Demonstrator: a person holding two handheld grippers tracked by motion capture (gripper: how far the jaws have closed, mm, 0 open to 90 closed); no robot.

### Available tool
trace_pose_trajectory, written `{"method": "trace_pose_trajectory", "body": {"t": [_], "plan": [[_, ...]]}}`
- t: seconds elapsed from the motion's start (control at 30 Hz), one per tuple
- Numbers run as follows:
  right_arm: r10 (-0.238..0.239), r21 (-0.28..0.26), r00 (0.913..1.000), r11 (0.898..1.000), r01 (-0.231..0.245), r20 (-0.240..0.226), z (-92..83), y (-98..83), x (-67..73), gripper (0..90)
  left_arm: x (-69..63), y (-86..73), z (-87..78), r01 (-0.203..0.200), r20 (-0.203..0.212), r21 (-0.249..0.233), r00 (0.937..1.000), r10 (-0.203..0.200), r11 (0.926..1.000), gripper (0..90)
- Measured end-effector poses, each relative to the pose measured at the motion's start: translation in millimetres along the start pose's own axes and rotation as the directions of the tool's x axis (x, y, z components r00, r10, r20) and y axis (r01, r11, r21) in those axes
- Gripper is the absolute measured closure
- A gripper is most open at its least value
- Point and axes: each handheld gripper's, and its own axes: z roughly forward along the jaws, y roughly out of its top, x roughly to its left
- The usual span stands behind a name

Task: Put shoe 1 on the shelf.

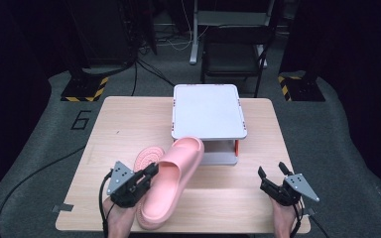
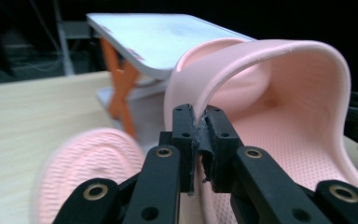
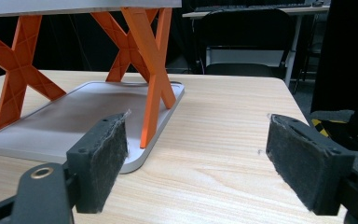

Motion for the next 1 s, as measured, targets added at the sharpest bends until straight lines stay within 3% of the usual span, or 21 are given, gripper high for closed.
{"method": "trace_pose_trajectory", "body": {"t": [0.1, 0.17, 0.2, 0.43, 0.57, 0.6, 0.7, 0.73, 0.97, 1.0], "plan": [[-0.001, -0.004, 1.0000, 1.000, 0.001, 0.002, -0.8, 0.5, -0.5, 20.0, -16.0, -9.4, 7.5, -0.022, 0.035, 0.024, 0.9992, 0.021, 0.9995, 83.8], [-0.001, 0.000, 1.0000, 1.000, 0.001, 0.004, -1.3, 0.6, -1.1, 20.0, -19.4, -11.5, 8.9, -0.043, 0.035, 0.033, 0.9985, 0.042, 0.9985, 83.8], [0.002, -0.002, 1.0000, 1.000, -0.002, 0.002, -1.2, 0.6, -1.7, 20.0, -27.2, -15.9, 14.4, -0.062, 0.045, 0.048, 0.9972, 0.060, 0.9969, 83.8], [-0.002, -0.007, 1.0000, 1.000, 0.002, 0.000, -1.3, 1.1, -1.2, 20.0, -44.7, -22.7, 39.0, -0.038, 0.049, 0.070, 0.9982, 0.035, 0.9968, 83.8], [0.004, -0.007, 1.0000, 1.000, -0.004, 0.002, -1.6, 0.8, -2.2, 20.0, -51.8, -26.6, 58.3, -0.015, 0.011, 0.084, 0.9998, 0.014, 0.9963, 83.7], [0.005, -0.008, 1.0000, 1.000, -0.005, 0.001, -1.9, 1.0, -2.1, 20.0, -53.4, -29.7, 68.2, 0.004, -0.024, 0.093, 0.9997, -0.002, 0.9956, 83.7], [0.003, -0.008, 1.0000, 1.000, -0.003, -0.001, -2.4, 1.1, -2.2, 20.0, -54.2, -31.0, 74.5, 0.020, -0.041, 0.100, 0.9990, -0.016, 0.9947, 83.6], [0.005, -0.008, 1.0000, 1.000, -0.005, -0.001, -2.3, 1.0, -2.2, 20.0, -56.2, -30.8, 82.9, 0.018, -0.081, 0.105, 0.9967, -0.009, 0.9943, 83.7], [0.000, -0.008, 1.0000, 1.000, 0.000, -0.002, -2.0, 0.9, -0.9, 20.1, -56.0, -29.7, 111.5, 0.051, -0.160, 0.115, 0.9866, -0.032, 0.9921, 83.7], [0.001, -0.008, 1.0000, 1.000, -0.001, -0.002, -2.1, 0.9, -1.2, 20.1, -56.6, -30.5, 120.7, 0.064, -0.185, 0.117, 0.9818, -0.042, 0.9910, 83.7]]}}
